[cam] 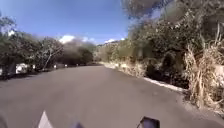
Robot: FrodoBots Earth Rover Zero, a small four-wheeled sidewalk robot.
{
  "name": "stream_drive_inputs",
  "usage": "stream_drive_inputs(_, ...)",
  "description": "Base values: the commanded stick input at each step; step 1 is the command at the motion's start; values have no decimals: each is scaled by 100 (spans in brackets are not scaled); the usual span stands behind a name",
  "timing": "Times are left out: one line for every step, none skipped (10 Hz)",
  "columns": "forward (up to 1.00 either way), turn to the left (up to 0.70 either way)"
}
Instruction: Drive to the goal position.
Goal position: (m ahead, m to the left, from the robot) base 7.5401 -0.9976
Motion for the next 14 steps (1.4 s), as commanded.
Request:
stream_drive_inputs(50,0)
stream_drive_inputs(50,0)
stream_drive_inputs(50,0)
stream_drive_inputs(50,0)
stream_drive_inputs(50,0)
stream_drive_inputs(50,0)
stream_drive_inputs(50,0)
stream_drive_inputs(50,0)
stream_drive_inputs(50,0)
stream_drive_inputs(50,0)
stream_drive_inputs(50,0)
stream_drive_inputs(50,0)
stream_drive_inputs(50,0)
stream_drive_inputs(50,0)
